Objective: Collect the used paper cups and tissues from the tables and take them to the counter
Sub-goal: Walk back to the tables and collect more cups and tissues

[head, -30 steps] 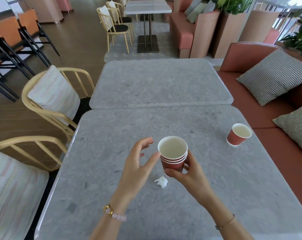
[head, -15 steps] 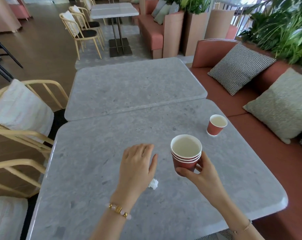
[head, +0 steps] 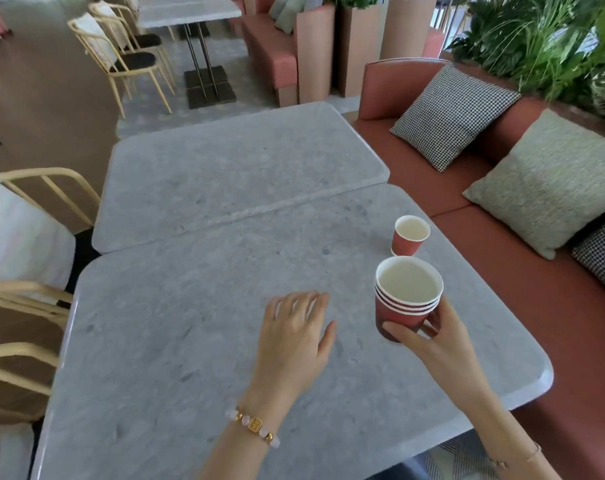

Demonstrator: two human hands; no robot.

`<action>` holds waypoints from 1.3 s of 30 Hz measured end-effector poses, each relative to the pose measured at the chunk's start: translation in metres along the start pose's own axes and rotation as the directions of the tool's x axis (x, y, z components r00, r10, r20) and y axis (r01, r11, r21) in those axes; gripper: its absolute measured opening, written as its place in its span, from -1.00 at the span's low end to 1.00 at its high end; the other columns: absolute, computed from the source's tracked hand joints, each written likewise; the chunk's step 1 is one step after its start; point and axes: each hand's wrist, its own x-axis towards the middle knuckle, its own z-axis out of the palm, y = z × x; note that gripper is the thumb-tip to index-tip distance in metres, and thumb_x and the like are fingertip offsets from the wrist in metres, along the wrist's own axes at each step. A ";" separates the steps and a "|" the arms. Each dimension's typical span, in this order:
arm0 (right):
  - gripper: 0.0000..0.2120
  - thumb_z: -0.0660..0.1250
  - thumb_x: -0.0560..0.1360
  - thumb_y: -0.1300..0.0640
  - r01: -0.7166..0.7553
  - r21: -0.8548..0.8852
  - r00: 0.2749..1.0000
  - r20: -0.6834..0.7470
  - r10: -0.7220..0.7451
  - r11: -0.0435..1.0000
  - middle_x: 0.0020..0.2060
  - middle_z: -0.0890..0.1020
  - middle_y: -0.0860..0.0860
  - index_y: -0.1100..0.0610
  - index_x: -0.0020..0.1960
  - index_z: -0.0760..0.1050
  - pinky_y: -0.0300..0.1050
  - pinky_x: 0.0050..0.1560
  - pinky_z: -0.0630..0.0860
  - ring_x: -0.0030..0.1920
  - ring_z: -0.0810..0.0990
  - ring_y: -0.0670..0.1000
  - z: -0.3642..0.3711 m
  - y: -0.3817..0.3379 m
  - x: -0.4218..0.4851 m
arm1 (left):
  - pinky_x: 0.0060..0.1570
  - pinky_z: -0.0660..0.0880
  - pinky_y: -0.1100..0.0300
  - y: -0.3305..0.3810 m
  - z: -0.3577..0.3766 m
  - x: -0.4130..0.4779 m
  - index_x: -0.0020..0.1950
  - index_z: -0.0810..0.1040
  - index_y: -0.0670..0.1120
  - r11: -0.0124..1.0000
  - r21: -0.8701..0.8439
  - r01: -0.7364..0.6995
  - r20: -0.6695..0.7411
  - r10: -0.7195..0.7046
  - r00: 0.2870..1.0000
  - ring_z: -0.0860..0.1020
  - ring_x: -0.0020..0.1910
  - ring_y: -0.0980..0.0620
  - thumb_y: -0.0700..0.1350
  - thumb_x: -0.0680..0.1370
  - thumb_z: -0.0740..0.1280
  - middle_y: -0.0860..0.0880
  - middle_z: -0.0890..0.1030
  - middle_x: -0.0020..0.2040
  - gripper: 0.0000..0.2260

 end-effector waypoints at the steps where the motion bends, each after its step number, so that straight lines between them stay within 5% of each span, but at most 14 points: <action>1: -0.41 0.54 0.29 0.28 -0.001 0.004 1.000 -0.001 0.001 1.000 -0.01 0.63 -0.25 -0.19 0.14 0.42 -0.51 -0.09 0.45 0.00 0.58 -0.28 -0.007 0.001 0.004 | -0.01 0.52 0.01 0.006 0.003 0.003 0.09 0.60 -0.15 1.000 0.000 -0.007 -0.001 0.007 1.000 0.60 -0.03 -0.08 -0.01 0.50 0.18 -0.06 0.64 -0.01 -0.67; 14: -0.37 0.56 0.28 0.27 0.016 0.006 0.998 0.052 -0.016 1.000 0.07 0.60 -0.20 -0.24 0.13 0.40 -0.50 -0.09 0.46 0.01 0.58 -0.30 -0.161 0.025 0.097 | 0.03 0.51 0.02 0.139 0.089 0.099 0.07 0.61 -0.13 0.999 0.022 0.048 -0.016 -0.048 0.999 0.59 -0.03 -0.09 -0.02 0.48 0.19 -0.05 0.63 -0.02 -0.69; 20: -0.38 0.58 0.26 0.22 -0.035 0.006 0.990 0.140 0.034 0.999 0.06 0.64 -0.17 -0.15 0.20 0.43 -0.16 0.10 0.51 0.08 0.61 -0.16 -0.212 0.032 0.134 | 0.01 0.50 0.03 0.179 0.124 0.135 0.08 0.59 -0.11 0.991 0.047 0.122 -0.048 -0.119 0.992 0.58 -0.04 -0.08 -0.05 0.48 0.24 -0.04 0.62 -0.03 -0.74; 26: -0.39 0.57 0.27 0.23 -0.048 0.019 0.984 0.173 0.044 0.999 0.02 0.64 -0.26 -0.18 0.17 0.43 -0.40 -0.06 0.52 0.03 0.61 -0.22 -0.224 0.037 0.155 | -0.04 0.52 0.04 0.181 0.152 0.149 0.04 0.61 -0.16 0.985 0.074 0.153 -0.038 -0.151 0.988 0.60 -0.07 -0.10 -0.13 0.36 0.46 -0.08 0.63 -0.06 -0.72; 30: -0.39 0.57 0.27 0.21 -0.096 0.000 0.972 0.217 0.093 0.995 0.04 0.64 -0.21 -0.13 0.21 0.43 -0.16 0.09 0.53 0.06 0.60 -0.20 -0.221 0.045 0.165 | -0.03 0.52 0.05 0.173 0.170 0.153 0.06 0.59 -0.16 0.973 0.051 0.225 -0.016 -0.225 0.974 0.61 -0.06 -0.10 -0.14 0.37 0.47 -0.08 0.64 -0.03 -0.72; 35: -0.38 0.57 0.27 0.23 -0.140 -0.013 0.959 0.248 0.139 0.990 0.03 0.64 -0.22 -0.11 0.22 0.43 -0.11 0.11 0.52 0.06 0.61 -0.21 -0.218 0.054 0.178 | 0.11 0.40 0.06 0.163 0.201 0.156 0.22 0.51 -0.13 0.853 -0.080 0.516 0.069 -0.512 0.856 0.54 0.10 -0.11 -0.08 0.47 0.38 -0.07 0.59 0.12 -0.66; 39: -0.38 0.57 0.27 0.24 -0.145 -0.025 0.954 0.262 0.146 0.989 0.03 0.64 -0.25 -0.15 0.21 0.43 -0.21 0.07 0.49 0.06 0.60 -0.22 -0.219 0.058 0.188 | 0.24 0.26 0.12 0.149 0.231 0.163 0.40 0.29 -0.12 0.565 -0.285 0.774 0.173 -0.764 0.622 0.36 0.30 -0.06 0.05 0.47 0.37 -0.06 0.43 0.33 -0.43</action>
